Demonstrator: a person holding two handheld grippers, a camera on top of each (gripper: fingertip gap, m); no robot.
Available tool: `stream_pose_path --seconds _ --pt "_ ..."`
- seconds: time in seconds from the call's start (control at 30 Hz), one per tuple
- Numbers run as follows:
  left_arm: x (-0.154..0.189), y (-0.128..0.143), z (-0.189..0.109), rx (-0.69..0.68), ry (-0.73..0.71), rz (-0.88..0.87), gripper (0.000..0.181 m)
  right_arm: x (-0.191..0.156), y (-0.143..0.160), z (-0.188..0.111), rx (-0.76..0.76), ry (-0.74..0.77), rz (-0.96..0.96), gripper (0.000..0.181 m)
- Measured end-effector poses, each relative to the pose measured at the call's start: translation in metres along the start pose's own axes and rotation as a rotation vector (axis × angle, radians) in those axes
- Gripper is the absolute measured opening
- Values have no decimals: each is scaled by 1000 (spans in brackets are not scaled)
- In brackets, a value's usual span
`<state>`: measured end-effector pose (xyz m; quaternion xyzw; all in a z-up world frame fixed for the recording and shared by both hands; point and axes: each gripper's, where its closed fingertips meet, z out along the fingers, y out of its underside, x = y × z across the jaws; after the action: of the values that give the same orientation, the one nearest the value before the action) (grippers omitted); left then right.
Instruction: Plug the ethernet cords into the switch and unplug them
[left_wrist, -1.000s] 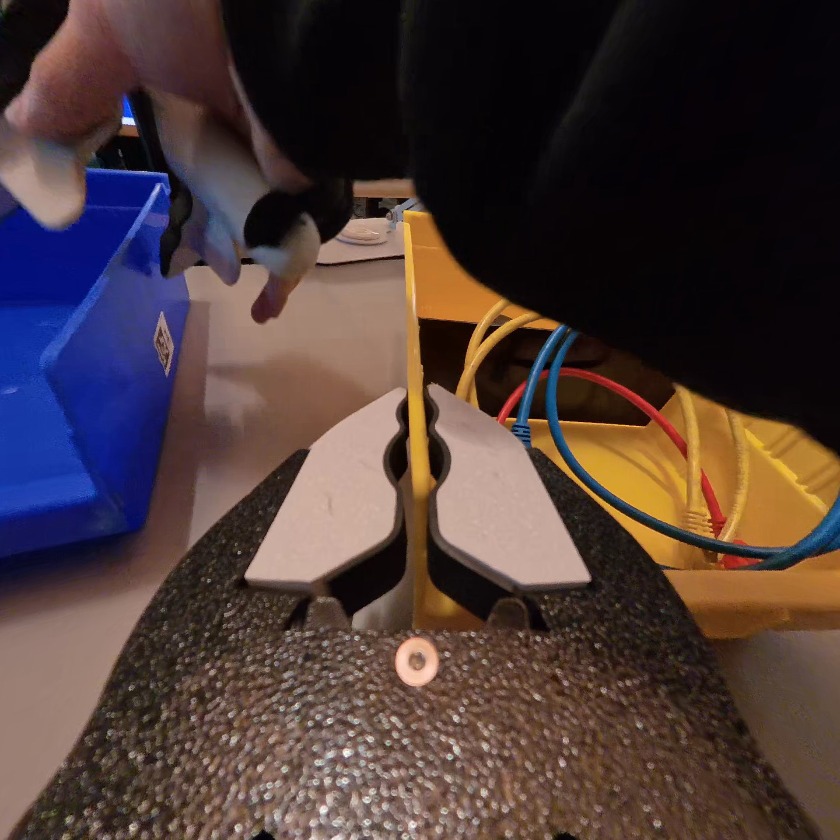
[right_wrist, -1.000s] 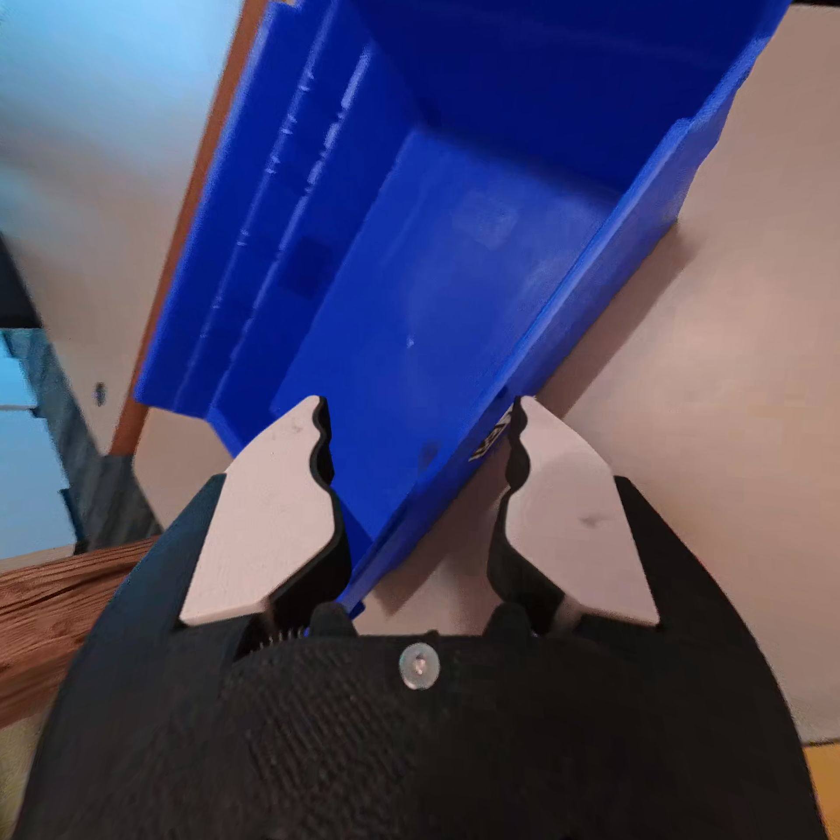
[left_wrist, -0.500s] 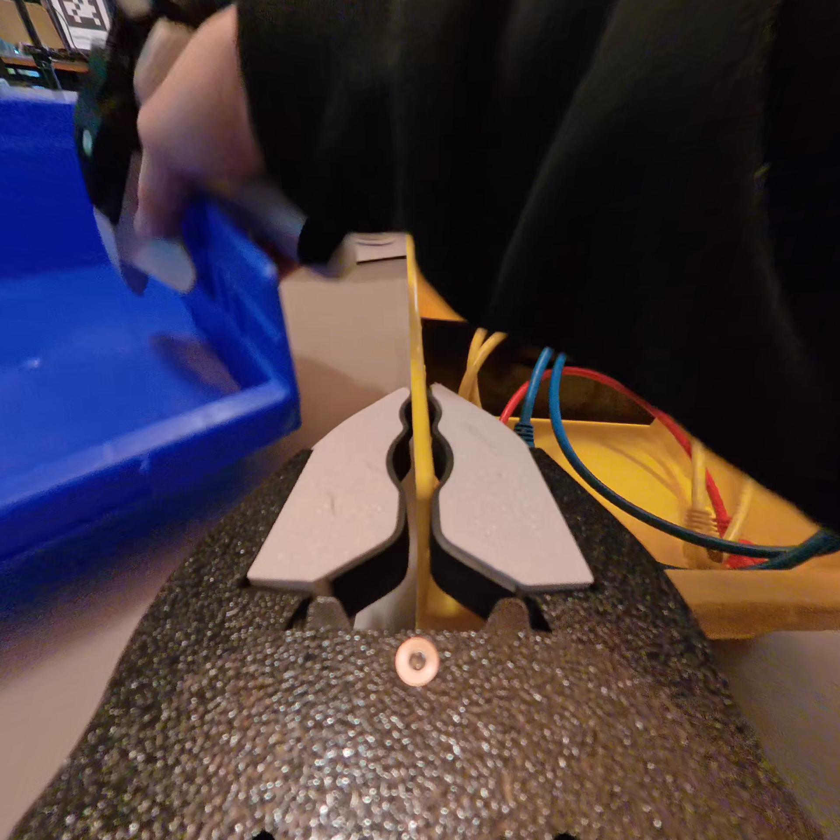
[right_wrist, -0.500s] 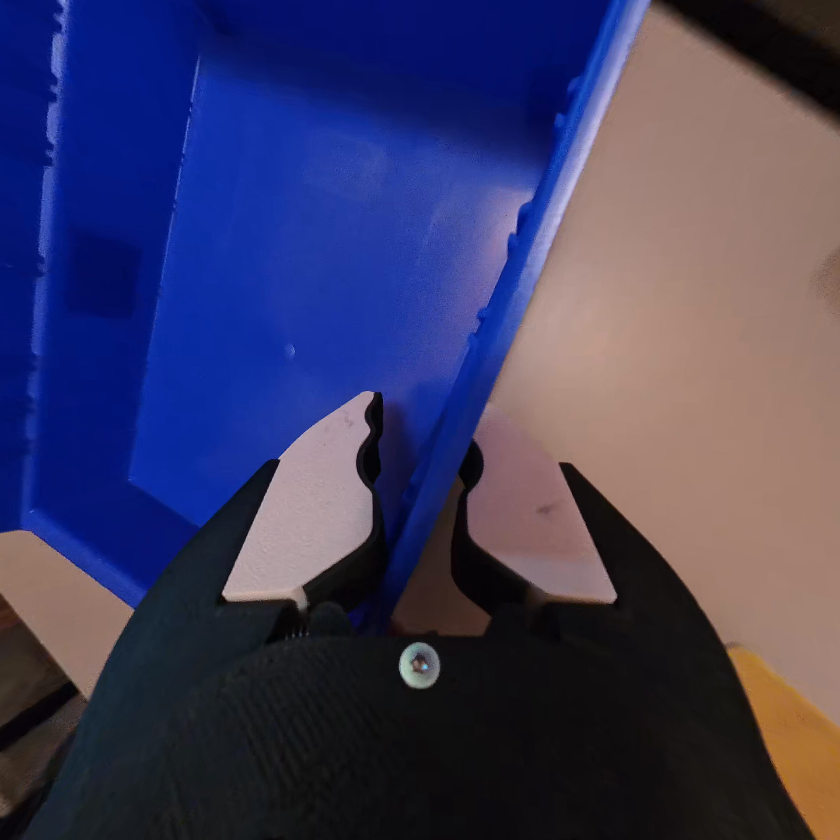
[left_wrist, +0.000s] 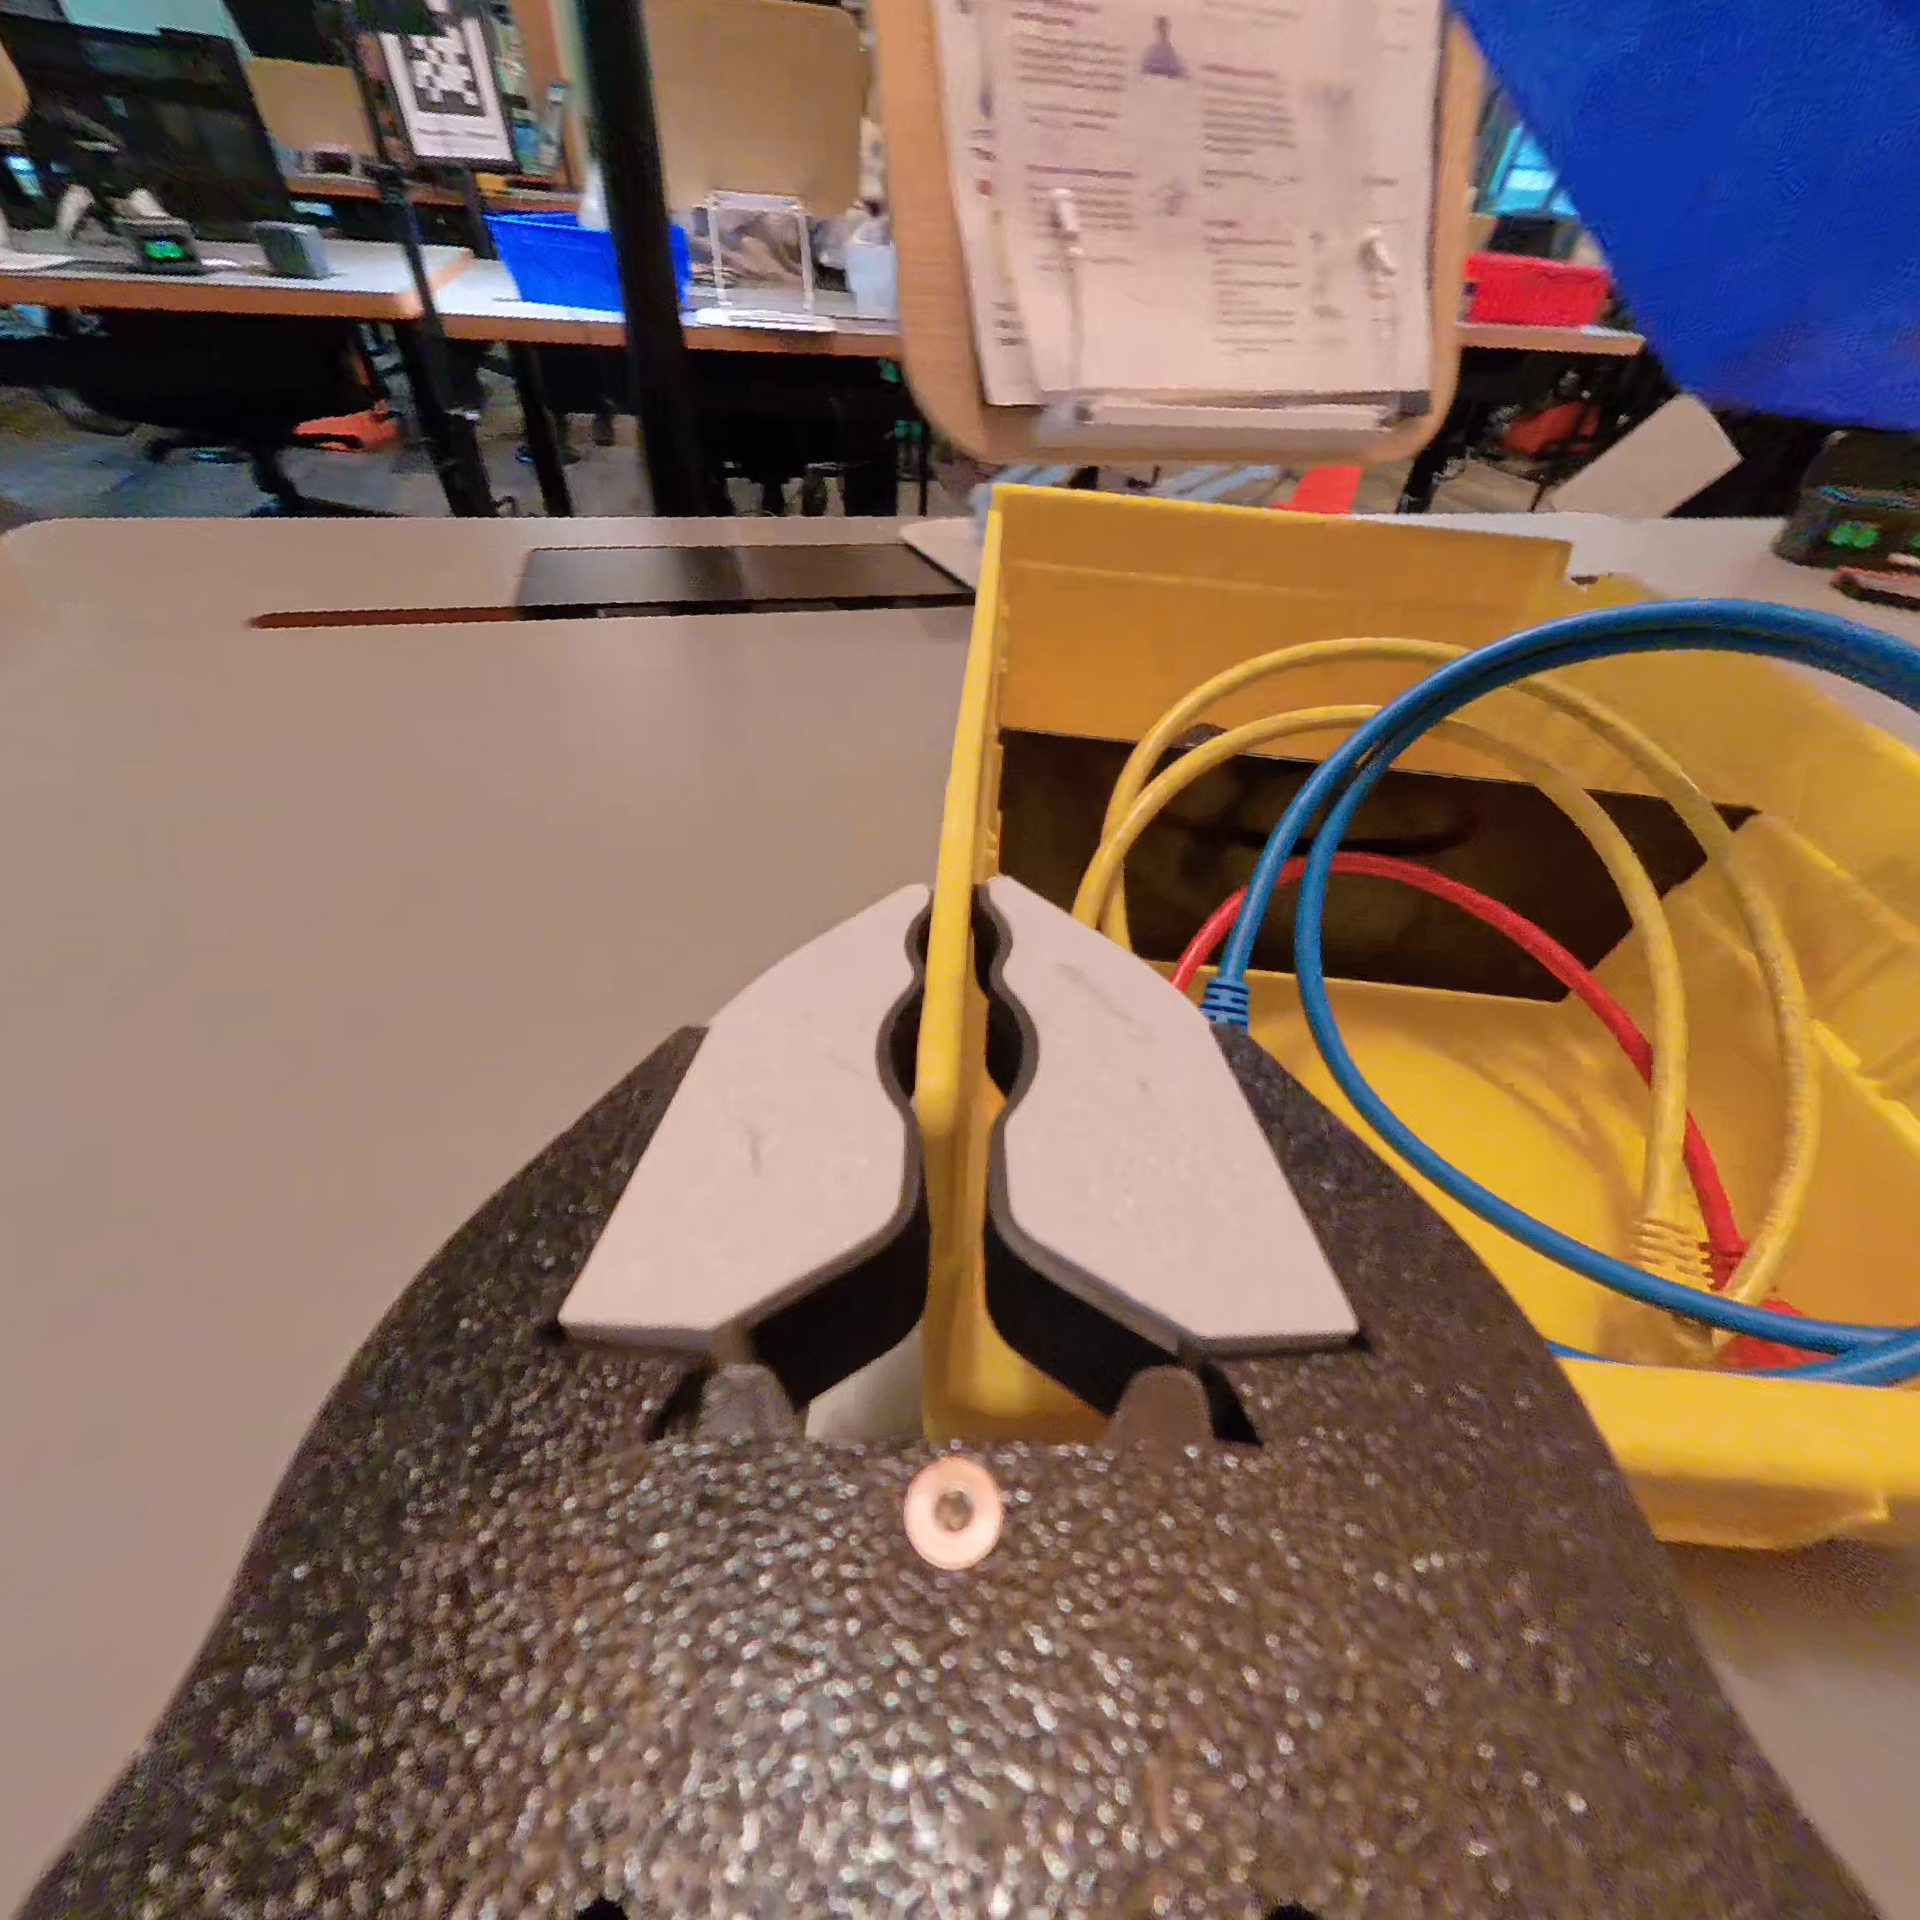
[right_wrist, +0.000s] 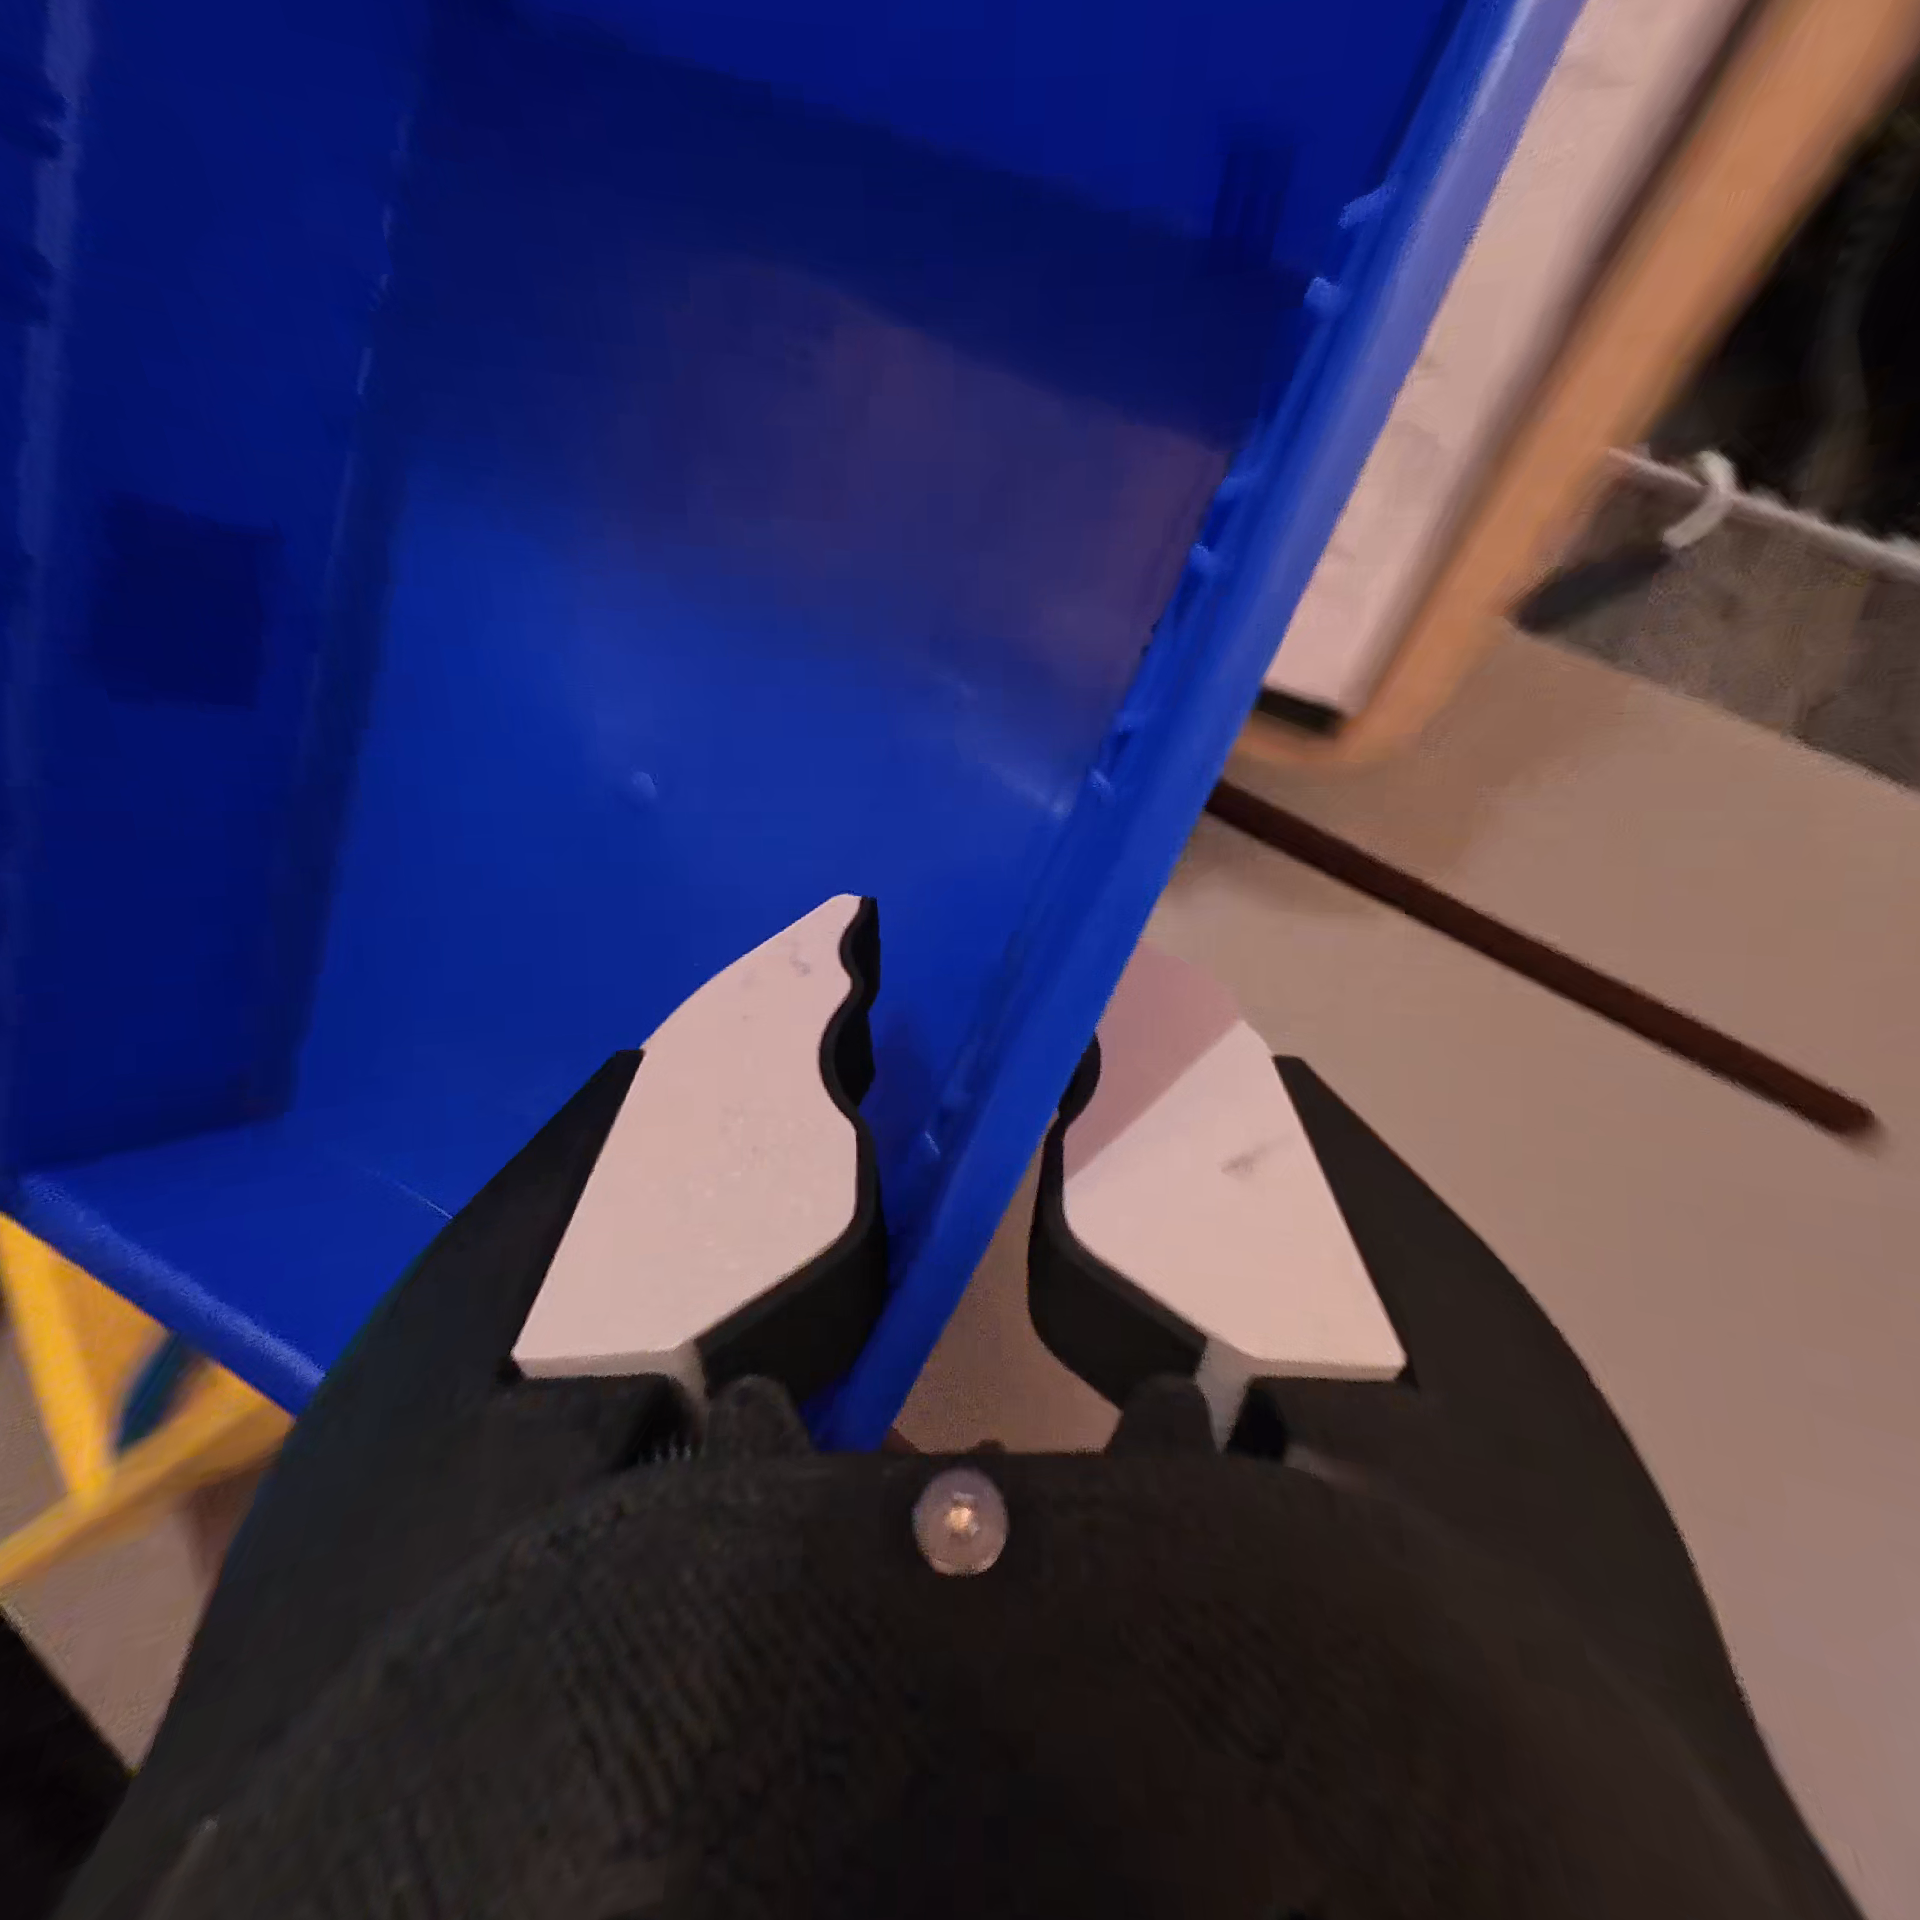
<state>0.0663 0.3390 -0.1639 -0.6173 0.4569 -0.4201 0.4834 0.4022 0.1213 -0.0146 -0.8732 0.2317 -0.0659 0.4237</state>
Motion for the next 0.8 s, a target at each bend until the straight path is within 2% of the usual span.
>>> stream_pose_path --seconds 0.1,0.17,0.27,0.37,0.53,0.63,0.7,0.8 --pt "-43 -3 -4 7 -82 -9 5 70 69 -26 -74 101 67 31" --pt "-69 -5 -5 14 -127 -25 5 104 116 -34 -141 132 118 31" --pt "-106 -8 -5 14 -193 -30 5 139 173 -38 -223 139 188 32" --pt "-132 -10 -3 15 -235 -36 5 162 207 -32 -284 142 223 31" --pt "-148 -11 1 -14 -236 -41 5 179 229 -6 -351 98 269 31" --pt "-146 -9 -1 -119 -184 10 10 183 231 14 -363 50 267 31" --pt "-146 -21 -3 -169 -175 78 24 187 233 25 -378 52 248 33" --pt "-133 -53 1 -262 -84 165 30 187 223 34 -327 39 210 35"
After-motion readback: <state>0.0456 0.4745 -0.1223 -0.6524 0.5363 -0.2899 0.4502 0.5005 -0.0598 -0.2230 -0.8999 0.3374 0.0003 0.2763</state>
